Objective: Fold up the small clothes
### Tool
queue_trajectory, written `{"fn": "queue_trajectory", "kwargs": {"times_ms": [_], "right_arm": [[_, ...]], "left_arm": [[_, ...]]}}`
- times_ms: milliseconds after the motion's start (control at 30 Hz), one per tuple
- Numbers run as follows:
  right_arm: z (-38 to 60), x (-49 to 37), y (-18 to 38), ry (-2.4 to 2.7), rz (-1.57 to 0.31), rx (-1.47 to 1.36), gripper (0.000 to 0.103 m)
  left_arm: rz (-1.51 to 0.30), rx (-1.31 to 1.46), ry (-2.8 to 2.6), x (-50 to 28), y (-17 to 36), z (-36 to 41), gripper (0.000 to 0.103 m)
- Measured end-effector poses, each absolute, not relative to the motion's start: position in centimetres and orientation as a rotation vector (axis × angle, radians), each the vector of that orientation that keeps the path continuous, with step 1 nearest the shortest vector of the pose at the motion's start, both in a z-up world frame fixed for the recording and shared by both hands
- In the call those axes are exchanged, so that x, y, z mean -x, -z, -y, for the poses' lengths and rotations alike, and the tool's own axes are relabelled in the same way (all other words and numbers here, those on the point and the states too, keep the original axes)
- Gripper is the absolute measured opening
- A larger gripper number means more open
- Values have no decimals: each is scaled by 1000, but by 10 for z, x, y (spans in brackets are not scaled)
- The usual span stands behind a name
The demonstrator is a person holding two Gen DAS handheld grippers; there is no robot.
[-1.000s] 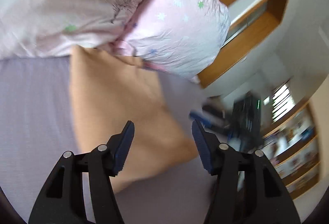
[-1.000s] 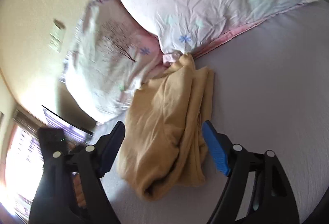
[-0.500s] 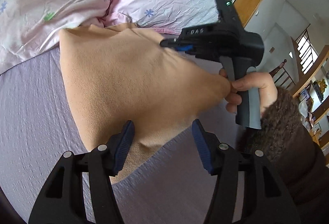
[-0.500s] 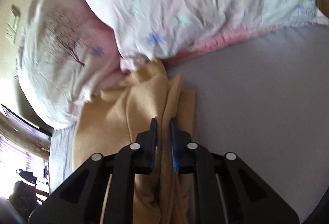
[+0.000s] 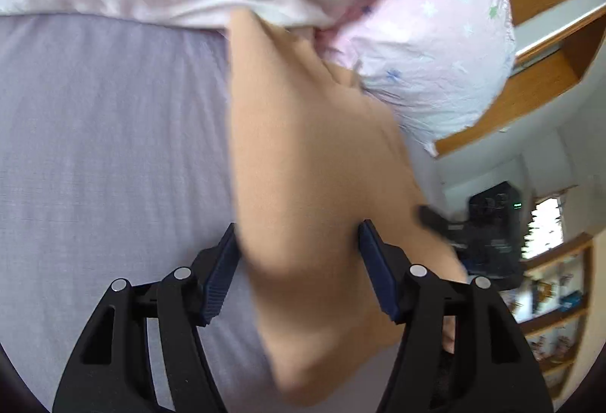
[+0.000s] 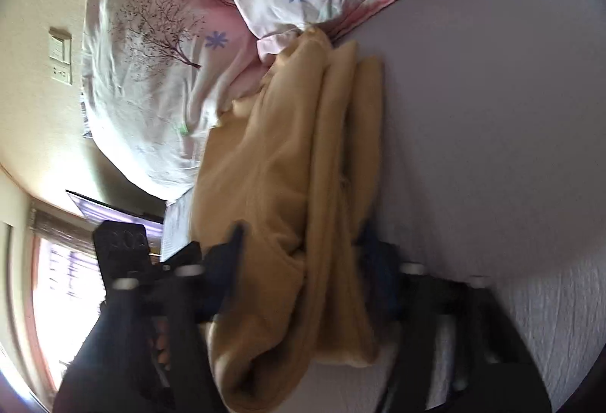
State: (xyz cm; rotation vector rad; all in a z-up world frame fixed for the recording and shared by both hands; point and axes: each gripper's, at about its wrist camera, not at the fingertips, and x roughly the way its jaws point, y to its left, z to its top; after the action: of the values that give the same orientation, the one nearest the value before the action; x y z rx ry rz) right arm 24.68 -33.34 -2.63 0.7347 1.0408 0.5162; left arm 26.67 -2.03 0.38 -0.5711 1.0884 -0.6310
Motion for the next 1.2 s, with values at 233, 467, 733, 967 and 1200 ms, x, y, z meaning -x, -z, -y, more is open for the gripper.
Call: {"fn": "queue_trajectory", "kwargs": {"times_ms": [233,467,733,967,1200], "right_arm": [[310,-223,17,-641,-962,-777,34],[243,-205,32,-678,-1086,-570,51],[251,-159,-25,-809,-831,-614,66],[221,-159,20,-657,-1025,-522,46],[234,-96,-5,-531,-806,-423,89]], "left_arm": [[-1046,630,672,-241,-17,-18,36],[-1014,451,553,-181,-28,-75,42],[-795,334,618,-118,-75,-78,60],[-926,212,607,-111,-44,-39,68],[-800,88,344,-56,-62,-60,102]]}}
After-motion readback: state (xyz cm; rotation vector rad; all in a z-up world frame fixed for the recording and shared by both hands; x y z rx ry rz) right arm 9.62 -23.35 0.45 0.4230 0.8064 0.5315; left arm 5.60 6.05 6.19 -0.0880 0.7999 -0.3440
